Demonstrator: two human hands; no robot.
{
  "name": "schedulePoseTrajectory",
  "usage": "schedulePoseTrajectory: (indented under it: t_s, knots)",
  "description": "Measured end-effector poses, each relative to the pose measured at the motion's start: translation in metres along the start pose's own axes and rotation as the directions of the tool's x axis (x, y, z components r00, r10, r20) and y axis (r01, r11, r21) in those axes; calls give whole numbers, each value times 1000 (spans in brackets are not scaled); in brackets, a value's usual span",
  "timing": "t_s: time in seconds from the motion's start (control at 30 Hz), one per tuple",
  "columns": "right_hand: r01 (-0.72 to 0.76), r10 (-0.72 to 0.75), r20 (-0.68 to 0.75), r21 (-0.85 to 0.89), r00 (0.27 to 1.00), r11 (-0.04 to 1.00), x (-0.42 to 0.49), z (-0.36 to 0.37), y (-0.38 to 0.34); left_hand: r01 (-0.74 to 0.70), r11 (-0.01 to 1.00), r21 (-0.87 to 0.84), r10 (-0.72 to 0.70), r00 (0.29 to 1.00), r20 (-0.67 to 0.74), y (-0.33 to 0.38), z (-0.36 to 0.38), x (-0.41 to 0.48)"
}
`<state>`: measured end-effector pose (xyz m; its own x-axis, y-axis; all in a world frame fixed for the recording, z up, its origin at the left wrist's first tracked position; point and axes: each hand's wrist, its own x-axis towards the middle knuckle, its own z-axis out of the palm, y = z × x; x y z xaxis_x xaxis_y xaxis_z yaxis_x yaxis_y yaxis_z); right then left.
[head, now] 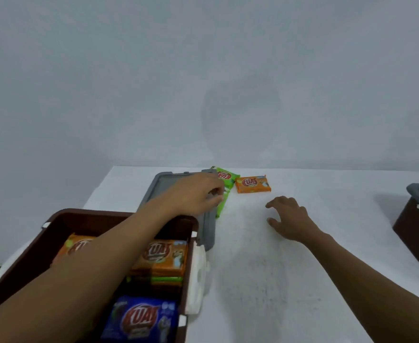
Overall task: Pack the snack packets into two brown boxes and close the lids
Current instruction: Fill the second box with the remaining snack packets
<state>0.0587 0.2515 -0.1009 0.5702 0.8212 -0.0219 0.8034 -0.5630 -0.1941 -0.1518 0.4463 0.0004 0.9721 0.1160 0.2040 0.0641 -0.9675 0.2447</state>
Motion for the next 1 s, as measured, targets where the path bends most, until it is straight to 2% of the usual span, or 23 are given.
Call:
schedulePoseTrajectory:
  t_s: [0.1, 0.17, 0.23, 0.33, 0.47, 0.57, 0.73, 0.87, 1.0]
  knots:
    - [61, -61, -4, -31, 998, 998, 31, -4, 10, 45, 984, 172, -73, 985, 159, 3, 24, 33]
    - [126, -124, 44, -45, 991, 991, 49, -7, 15, 70, 934, 349, -183, 935, 303, 5, 39, 48]
    - [163, -156, 111, -54, 981, 985, 62, -4, 17, 111, 878, 466, -314, 868, 384, 4, 49, 54]
    - [158, -155, 121, -21, 980, 987, 68, 8, 24, 208, 840, 501, -442, 798, 409, -9, 57, 58]
    - [169, -169, -11, -34, 985, 985, 66, 20, 27, 316, 810, 494, -550, 702, 452, -43, 43, 47]
    - [152, -153, -67, -14, 986, 988, 66, 25, 24, 366, 793, 487, -591, 660, 464, -69, 33, 35]
    - [98, -95, -117, 20, 989, 995, 70, 30, 17, 470, 776, 421, -627, 647, 433, -91, 25, 23]
    - [69, -71, -124, -25, 990, 997, 80, 25, 6, 531, 769, 357, -637, 685, 354, -97, 29, 36]
    - [65, -60, -140, 26, 988, 998, 86, 17, -3, 507, 782, 363, -618, 710, 339, -100, 41, 54]
